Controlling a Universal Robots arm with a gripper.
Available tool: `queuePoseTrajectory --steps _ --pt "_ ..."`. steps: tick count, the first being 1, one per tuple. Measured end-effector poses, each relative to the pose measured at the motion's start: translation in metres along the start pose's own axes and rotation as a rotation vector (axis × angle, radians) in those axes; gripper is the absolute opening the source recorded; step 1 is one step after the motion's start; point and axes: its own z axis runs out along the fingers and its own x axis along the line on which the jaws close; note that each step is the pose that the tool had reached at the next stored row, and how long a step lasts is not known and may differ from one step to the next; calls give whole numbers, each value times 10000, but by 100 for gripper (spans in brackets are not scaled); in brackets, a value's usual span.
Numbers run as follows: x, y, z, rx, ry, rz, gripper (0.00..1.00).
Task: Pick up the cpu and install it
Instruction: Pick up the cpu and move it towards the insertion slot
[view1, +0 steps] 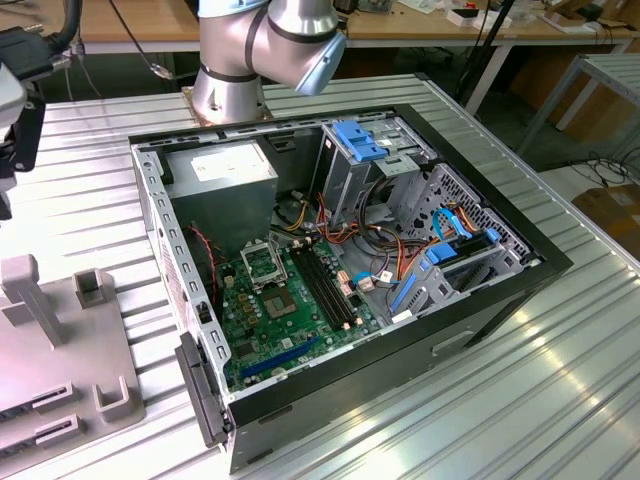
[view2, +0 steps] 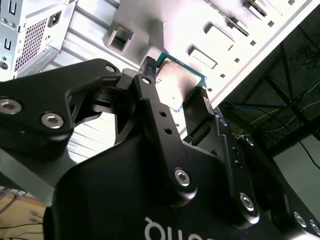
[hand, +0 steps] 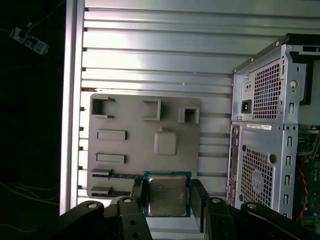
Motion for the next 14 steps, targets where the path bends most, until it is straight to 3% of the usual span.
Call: queuePoseTrajectory --steps 14 --pt "-167 -8 8 0 0 1 47"
